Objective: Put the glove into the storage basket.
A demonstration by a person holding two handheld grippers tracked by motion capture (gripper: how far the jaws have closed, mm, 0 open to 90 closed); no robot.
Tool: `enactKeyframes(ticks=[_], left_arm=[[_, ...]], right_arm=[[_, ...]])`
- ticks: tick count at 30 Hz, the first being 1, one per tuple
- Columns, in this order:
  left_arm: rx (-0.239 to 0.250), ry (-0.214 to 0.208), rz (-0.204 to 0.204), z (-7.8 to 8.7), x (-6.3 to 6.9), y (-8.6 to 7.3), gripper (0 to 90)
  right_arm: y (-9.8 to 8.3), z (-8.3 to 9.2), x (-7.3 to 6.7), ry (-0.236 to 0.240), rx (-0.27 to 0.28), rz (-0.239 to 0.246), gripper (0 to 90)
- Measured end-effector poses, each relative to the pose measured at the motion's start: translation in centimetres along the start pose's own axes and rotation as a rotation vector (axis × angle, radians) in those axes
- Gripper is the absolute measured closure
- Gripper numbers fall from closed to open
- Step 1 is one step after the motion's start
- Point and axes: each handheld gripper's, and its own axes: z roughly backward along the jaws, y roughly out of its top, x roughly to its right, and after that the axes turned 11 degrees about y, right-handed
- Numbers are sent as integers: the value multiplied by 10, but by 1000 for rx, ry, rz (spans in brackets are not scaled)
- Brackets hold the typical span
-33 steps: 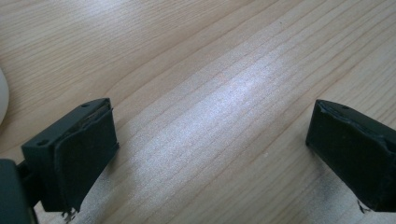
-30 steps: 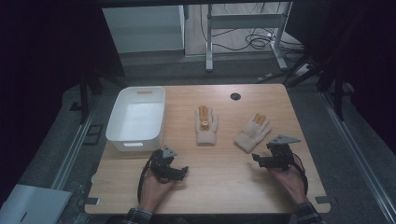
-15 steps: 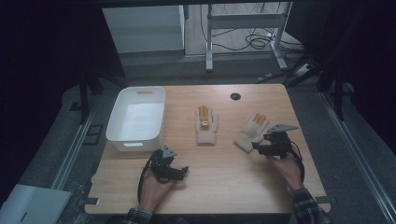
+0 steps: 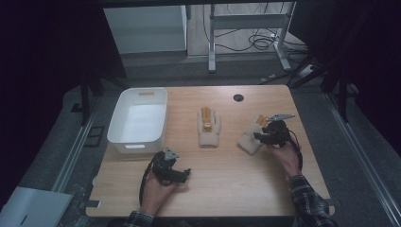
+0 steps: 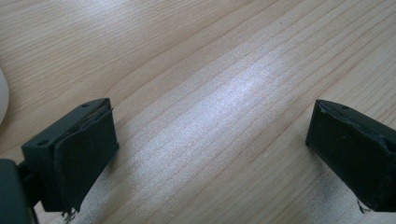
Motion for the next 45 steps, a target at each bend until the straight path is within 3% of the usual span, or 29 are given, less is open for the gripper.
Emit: enactKeyframes(ticks=[8,13,15,19,22,27,35,39,45], left_arm=[[3,-4,-3,0,0,0,31],[3,-4,-4,0,0,0,31],[3,-4,-6,0,0,0,32],[4,-3,-6,1,0,0,31],[4,-4,-5,1,1,0,31],[4,-4,-5,1,1,0,31],[3,-3,-5,1,1,0,31],[3,-4,-4,1,1,0,31],[2,-4,-5,1,1,0,31]], right_arm=[[6,-21,5,-39,1,-37,311],[5,-32,7,-53,-31,-50,301],[2,-36,7,-52,-53,-41,336],[1,-35,5,-60,-43,-20,504],[1,-35,5,-57,-44,-20,559],[-1,-28,6,-23,-52,-7,760],[1,-15,4,-26,-41,14,797],[4,-6,3,-4,-25,10,797],[10,8,-9,51,-30,43,796]])
